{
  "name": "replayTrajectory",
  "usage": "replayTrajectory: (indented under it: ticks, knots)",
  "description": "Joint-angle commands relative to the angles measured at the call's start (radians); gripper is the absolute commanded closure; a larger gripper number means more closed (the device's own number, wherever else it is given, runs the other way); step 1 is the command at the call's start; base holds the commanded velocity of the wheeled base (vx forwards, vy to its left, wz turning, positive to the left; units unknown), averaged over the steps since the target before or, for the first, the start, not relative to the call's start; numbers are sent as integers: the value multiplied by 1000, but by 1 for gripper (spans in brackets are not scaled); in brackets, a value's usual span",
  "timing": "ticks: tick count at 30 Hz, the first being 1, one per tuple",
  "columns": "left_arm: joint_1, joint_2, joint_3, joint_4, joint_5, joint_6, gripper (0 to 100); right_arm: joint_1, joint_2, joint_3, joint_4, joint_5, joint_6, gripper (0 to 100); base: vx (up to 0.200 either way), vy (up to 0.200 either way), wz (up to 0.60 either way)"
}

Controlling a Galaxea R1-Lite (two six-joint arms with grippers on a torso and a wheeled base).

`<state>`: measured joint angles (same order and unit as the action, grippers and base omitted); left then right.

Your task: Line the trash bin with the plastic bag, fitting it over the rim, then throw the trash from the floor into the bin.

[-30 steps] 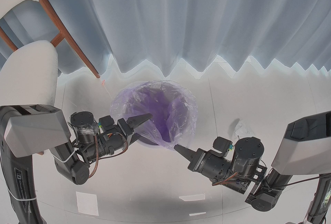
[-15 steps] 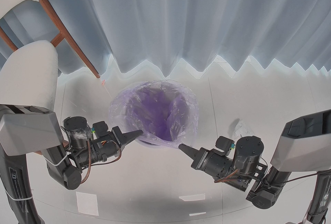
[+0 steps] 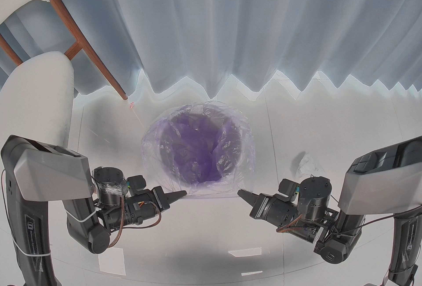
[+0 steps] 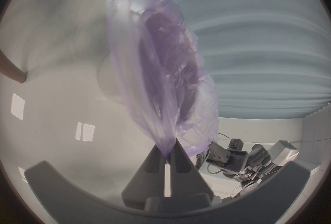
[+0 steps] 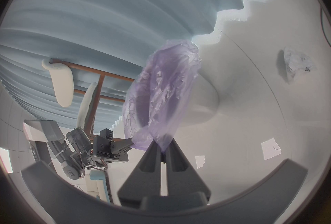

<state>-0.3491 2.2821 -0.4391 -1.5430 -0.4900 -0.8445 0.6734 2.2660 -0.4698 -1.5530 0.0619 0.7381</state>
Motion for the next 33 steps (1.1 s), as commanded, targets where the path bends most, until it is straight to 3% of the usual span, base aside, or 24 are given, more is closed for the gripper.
replayTrajectory:
  ticks: [1,15,33]
  knots:
    - [-13,94,-7,0,25,30,100,-2,76,-6,-18,-2,-3,100,0,0,0]
    - [-2,151,-81,0,82,33,100,-52,191,-75,-18,-2,1,100,0,0,0]
    - [50,188,-138,0,83,28,100,-129,290,-182,-18,-4,1,100,0,0,0]
